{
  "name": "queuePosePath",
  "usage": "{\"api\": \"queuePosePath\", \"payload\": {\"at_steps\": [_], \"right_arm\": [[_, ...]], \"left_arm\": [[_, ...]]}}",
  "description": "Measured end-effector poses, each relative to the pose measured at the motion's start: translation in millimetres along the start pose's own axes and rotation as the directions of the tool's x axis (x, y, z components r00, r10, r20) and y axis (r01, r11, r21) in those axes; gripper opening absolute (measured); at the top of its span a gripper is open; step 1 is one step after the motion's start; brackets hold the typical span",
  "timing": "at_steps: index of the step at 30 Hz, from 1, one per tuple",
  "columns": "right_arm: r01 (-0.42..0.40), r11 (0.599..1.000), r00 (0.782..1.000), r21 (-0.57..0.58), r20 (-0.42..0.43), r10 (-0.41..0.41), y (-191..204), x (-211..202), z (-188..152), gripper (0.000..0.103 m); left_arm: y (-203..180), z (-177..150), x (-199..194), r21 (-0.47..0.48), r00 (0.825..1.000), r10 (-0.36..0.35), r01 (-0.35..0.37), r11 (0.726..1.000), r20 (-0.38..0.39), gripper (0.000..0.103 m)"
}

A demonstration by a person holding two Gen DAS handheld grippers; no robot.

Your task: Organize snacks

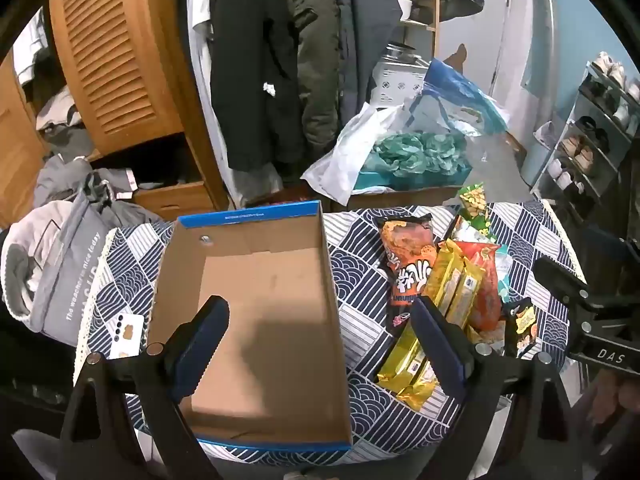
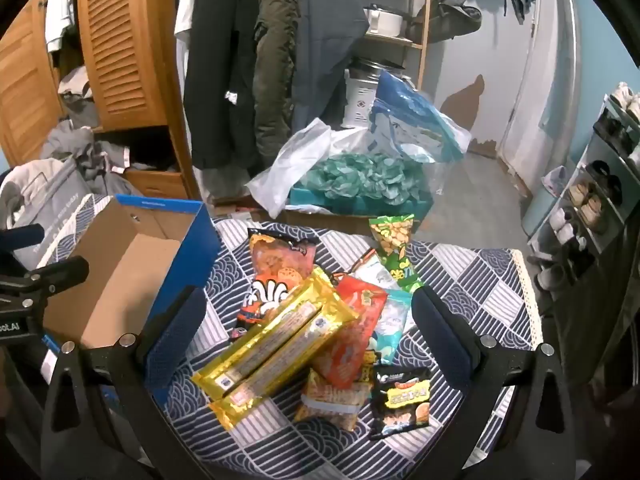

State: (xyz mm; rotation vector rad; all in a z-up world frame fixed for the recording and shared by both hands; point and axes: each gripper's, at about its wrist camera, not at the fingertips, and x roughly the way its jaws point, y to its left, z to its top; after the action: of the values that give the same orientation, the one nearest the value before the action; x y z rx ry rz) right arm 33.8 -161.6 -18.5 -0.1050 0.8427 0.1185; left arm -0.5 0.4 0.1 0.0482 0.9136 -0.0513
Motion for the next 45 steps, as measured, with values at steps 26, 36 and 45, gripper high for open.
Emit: {"api": "queuePosePath", "payload": {"at_steps": [26, 36, 45], "right_arm": [[0.010, 1.000, 1.000, -0.001, -0.016, -0.010, -3.4, 2.1, -4.0, 0.101], [0.008, 1.000, 0.999, 0.008, -0.036, -0.008, -3.6, 6.1, -4.9, 0.101], [0.006, 1.000, 0.999, 0.009, -0.037, -0.005, -4.0, 7.2, -5.5, 0.101]], "left_arm": [[-4.0, -0.6, -4.2, 0.012, 1.000, 0.006, -0.006, 1.000, 0.022, 0.093], [-0.5, -0.2, -4.4, 0.005, 1.000, 0.000, -0.001, 1.000, 0.012, 0.093], [-1.8, -0.8, -4.8, 0.013, 1.000, 0.002, -0.002, 1.000, 0.012, 0.093]]}}
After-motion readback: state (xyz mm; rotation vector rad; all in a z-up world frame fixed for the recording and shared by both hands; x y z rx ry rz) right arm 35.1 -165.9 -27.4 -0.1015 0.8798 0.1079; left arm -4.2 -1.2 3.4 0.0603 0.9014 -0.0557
